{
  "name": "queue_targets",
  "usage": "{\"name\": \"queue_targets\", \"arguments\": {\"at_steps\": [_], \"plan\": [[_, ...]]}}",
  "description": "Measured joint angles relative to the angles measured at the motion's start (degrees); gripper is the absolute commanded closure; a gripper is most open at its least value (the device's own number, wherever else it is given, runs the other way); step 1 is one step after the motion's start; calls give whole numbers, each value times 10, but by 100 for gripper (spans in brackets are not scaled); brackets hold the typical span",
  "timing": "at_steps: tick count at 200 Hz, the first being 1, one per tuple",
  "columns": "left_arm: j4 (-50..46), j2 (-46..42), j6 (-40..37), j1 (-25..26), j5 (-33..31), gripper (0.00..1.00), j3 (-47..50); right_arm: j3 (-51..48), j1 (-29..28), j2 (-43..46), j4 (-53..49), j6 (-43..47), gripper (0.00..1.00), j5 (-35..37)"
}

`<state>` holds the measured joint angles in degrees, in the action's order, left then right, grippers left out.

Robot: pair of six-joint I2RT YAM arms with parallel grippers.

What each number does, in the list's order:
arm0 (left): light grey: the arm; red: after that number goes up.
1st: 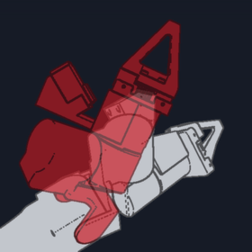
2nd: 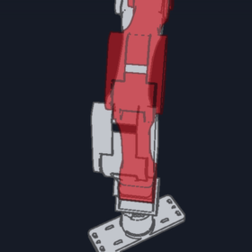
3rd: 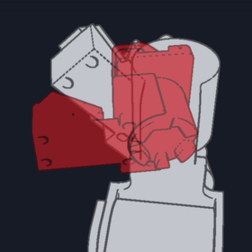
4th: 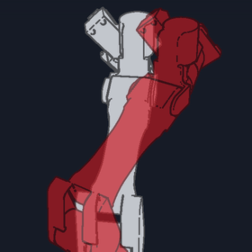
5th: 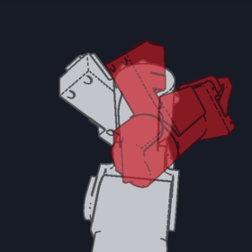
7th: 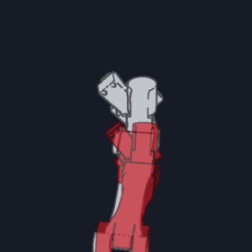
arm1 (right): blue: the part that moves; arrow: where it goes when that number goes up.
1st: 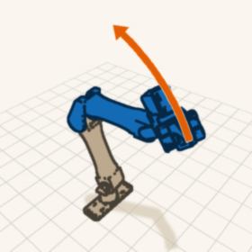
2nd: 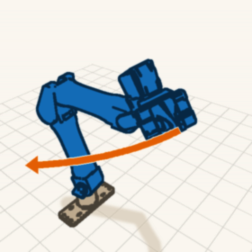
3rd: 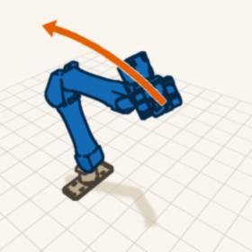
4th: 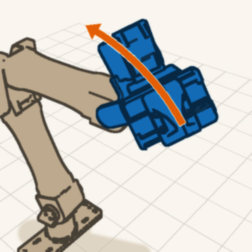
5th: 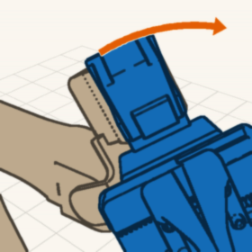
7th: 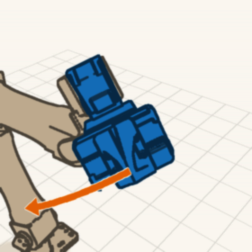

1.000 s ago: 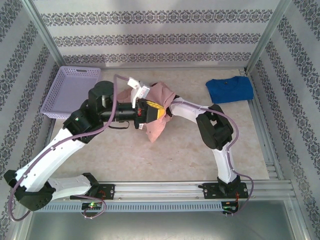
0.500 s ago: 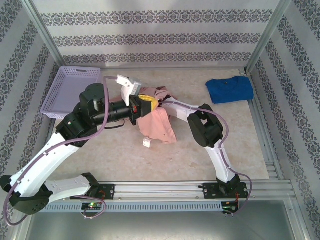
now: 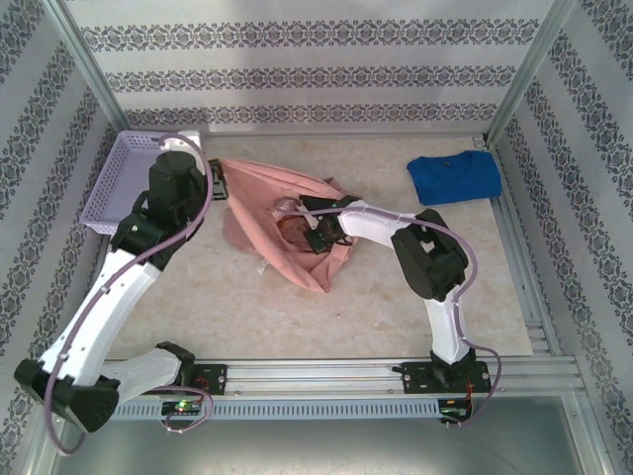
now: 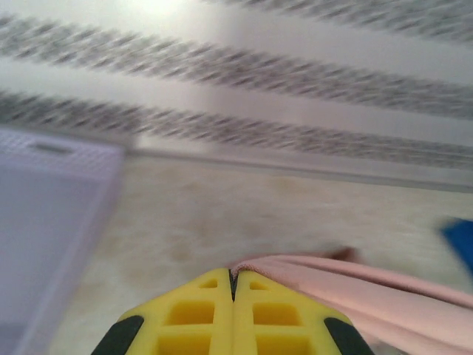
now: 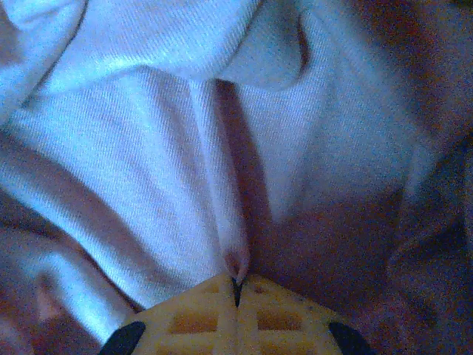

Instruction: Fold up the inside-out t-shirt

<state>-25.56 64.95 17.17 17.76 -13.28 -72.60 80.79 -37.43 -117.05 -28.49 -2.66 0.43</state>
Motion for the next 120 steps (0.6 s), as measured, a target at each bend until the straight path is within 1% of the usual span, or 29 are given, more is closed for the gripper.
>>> {"name": "queue_targets", "arguments": {"at_steps": [17, 34, 55, 70, 96, 120], "plan": [[1, 49, 9, -57, -4, 100, 8, -41, 2, 43, 11, 15, 100, -23], [6, 95, 15, -82, -5, 100, 17, -65, 2, 86, 26, 27, 100, -46], [17, 136, 25, -85, 15, 100, 33, -77, 6, 126, 55, 35, 100, -75], [34, 157, 33, -85, 52, 100, 47, -78, 14, 144, 82, 37, 100, -101], [64, 188, 50, -83, 116, 100, 63, -76, 20, 151, 134, 35, 100, -144], [85, 209, 57, -80, 156, 100, 65, -67, 25, 151, 181, 24, 100, -184]]}}
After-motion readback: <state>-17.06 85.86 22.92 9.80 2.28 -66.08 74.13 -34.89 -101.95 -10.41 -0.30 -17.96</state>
